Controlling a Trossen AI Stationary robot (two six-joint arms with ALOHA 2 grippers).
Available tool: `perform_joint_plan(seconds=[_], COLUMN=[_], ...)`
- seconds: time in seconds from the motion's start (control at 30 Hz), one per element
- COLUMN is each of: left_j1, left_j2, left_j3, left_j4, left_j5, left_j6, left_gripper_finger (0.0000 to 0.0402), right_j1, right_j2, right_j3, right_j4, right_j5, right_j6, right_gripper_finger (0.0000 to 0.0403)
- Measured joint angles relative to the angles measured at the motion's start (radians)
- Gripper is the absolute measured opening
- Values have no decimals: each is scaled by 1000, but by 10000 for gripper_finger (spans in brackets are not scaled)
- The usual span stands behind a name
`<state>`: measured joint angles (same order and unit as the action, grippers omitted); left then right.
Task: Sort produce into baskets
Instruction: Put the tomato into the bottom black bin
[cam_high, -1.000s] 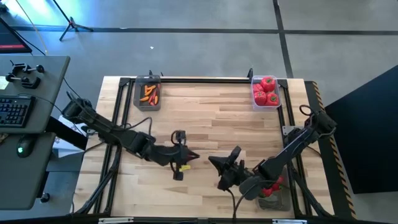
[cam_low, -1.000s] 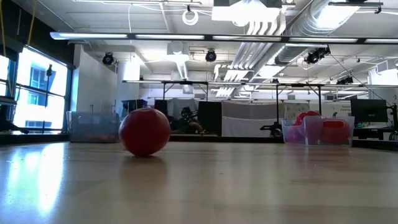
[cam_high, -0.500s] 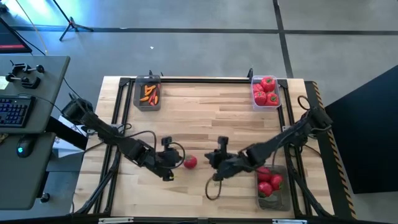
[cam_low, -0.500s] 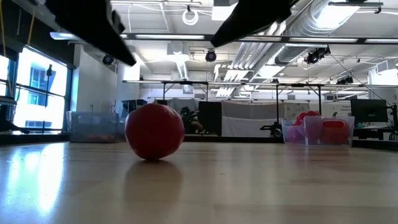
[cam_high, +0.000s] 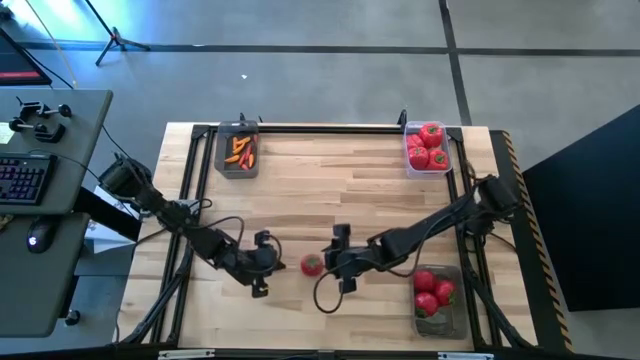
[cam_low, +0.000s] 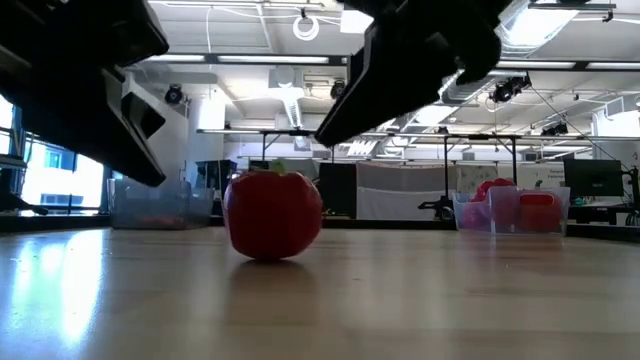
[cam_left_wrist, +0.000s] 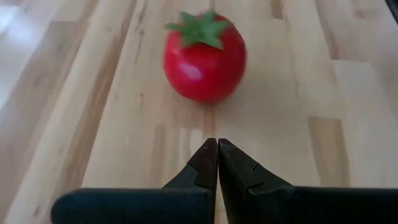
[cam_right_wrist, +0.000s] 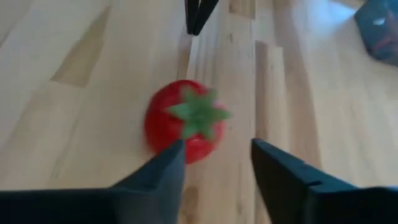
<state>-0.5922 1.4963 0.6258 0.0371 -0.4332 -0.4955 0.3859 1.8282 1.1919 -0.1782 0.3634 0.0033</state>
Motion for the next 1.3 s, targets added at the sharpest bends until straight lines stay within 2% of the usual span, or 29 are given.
perform_joint_plan(seconds=[0.23, 0.47, 0.8, 1.17, 1.3], left_j1=[0, 5, 0, 0, 0], left_j2=[0, 0, 0, 0, 0], left_j3=[-65, -71, -71, -71, -71], left_j4=[104, 158, 150, 153, 166], left_j5=[2, -14, -16, -26, -37], left_j6=[42, 105, 108, 124, 124], left_gripper_finger=[0, 0, 0, 0, 0], right_j1=[0, 1, 2, -21, -36], right_j2=[24, 58, 115, 205, 228], right_j3=[0, 0, 0, 0, 0], right_j4=[34, 110, 256, 307, 350], right_j5=[-31, -35, -42, -34, -60], right_j6=[187, 297, 269, 205, 205], right_gripper_finger=[286, 342, 355, 355, 355])
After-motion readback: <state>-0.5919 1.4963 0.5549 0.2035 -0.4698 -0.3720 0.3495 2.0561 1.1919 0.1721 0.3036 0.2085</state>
